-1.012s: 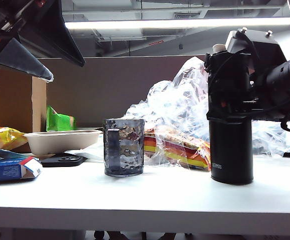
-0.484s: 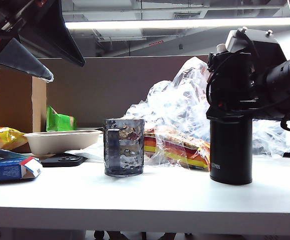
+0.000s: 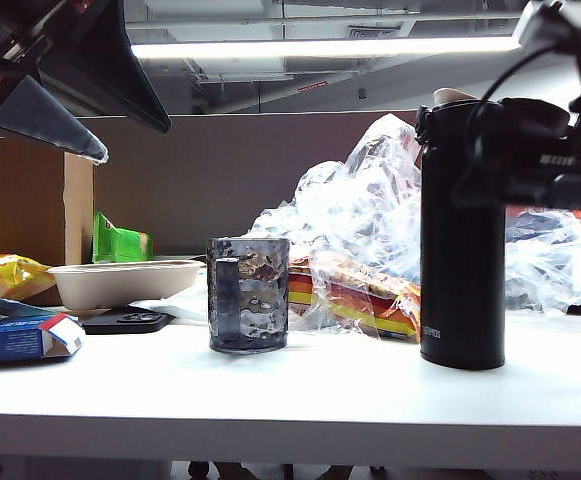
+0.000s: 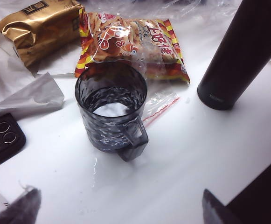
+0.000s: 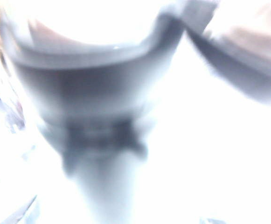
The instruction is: Pick up the black thermos, pour some water into the cup, then place the black thermos back on the table.
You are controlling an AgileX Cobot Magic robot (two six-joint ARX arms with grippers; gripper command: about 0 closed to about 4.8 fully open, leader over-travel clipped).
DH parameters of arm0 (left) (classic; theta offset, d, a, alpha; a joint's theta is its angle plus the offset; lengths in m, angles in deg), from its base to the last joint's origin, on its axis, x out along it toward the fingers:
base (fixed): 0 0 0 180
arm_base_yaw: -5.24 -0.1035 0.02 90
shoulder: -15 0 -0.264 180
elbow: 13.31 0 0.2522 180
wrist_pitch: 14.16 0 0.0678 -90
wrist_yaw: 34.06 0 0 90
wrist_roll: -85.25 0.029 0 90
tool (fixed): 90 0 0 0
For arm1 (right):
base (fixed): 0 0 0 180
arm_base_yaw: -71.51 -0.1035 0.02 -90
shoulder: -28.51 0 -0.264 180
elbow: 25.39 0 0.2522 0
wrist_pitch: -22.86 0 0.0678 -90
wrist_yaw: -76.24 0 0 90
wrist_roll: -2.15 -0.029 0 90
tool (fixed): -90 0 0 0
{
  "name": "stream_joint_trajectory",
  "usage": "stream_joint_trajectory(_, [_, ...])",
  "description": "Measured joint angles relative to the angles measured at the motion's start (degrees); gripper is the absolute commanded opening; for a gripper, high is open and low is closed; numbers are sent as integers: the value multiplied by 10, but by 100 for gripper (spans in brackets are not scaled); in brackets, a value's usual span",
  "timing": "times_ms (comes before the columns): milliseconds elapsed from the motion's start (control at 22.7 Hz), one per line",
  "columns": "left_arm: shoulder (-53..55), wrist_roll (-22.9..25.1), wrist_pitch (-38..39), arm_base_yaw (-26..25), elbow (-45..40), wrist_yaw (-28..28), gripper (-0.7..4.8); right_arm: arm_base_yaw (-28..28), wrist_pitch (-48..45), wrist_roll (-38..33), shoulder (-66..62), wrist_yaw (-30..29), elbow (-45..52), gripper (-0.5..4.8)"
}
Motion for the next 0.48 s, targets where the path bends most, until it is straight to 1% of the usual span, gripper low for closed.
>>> stream_joint_trajectory(44, [-2, -4, 0, 0, 0, 1, 131, -1, 39, -23, 46, -4, 0, 40])
stream_joint_trajectory(88, [-9, -7, 2, 0, 0, 7, 9, -2, 75, -29, 86, -18, 0, -3])
stream_joint_trajectory(132, [-24, -14, 9, 0, 0, 15, -6, -2, 105, -31, 124, -33, 0, -3])
stream_joint_trajectory(176, [-47, -21, 17, 0, 0, 17, -6, -2, 133, -31, 168, -47, 1, -3])
stream_joint_trajectory(220, [-58, -23, 21, 0, 0, 17, -6, -2, 141, -32, 189, -54, 1, -3])
stream_joint_trajectory(264, [-92, -29, 33, 0, 0, 18, -6, -2, 159, -33, 239, -61, 0, -3])
stream_joint_trajectory(308, [-110, -29, 40, 0, 0, 19, -6, -2, 170, -34, 267, -61, 0, -3])
stream_joint_trajectory(396, [-187, -29, 55, 0, 0, 26, -6, -2, 216, -34, 336, -62, 0, -3])
stream_joint_trajectory(484, [-224, -29, 56, 0, -2, 26, -6, -2, 271, -34, 387, -62, 0, -3])
